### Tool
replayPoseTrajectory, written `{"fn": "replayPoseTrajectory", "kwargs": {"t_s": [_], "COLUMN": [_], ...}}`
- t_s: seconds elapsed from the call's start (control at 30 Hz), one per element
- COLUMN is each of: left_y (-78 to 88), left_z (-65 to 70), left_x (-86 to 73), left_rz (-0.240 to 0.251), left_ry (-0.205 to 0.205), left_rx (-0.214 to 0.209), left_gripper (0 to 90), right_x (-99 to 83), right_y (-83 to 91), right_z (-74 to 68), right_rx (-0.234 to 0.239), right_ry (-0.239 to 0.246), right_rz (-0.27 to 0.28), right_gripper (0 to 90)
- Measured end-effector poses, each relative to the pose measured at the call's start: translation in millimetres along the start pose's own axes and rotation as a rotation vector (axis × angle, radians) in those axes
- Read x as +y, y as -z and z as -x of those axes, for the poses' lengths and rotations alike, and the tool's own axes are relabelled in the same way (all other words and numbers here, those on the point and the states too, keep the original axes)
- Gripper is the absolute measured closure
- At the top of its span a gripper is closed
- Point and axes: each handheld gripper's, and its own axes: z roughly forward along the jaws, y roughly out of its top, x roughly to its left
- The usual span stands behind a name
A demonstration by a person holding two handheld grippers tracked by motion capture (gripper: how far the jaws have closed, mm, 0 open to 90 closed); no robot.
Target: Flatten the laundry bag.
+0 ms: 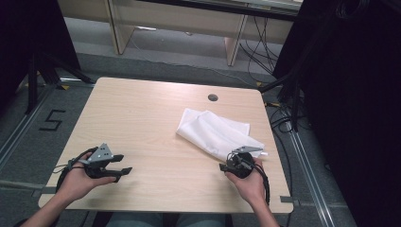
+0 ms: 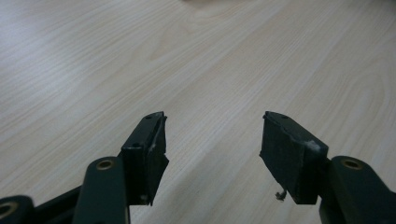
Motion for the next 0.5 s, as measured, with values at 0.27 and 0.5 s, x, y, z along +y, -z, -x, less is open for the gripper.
{"fn": "replayPoseTrajectory", "kwargs": {"t_s": [0.27, 0.5], "left_y": [-2.2, 0.3], "left_z": [0.7, 3.1], "left_x": [1.4, -0.7], "left_rz": [-0.005, -0.006], "left_ry": [0.027, -0.003], "left_rx": [-0.005, -0.01], "left_gripper": [39.8, 39.7], "right_x": [-1.0, 8.2], "right_y": [1.9, 14.7], "right_z": [8.3, 22.4], "right_rx": [0.001, -0.121], "right_ry": [0.016, 0.023], "right_rz": [0.022, 0.057], "right_gripper": [68.3, 69.8]}}
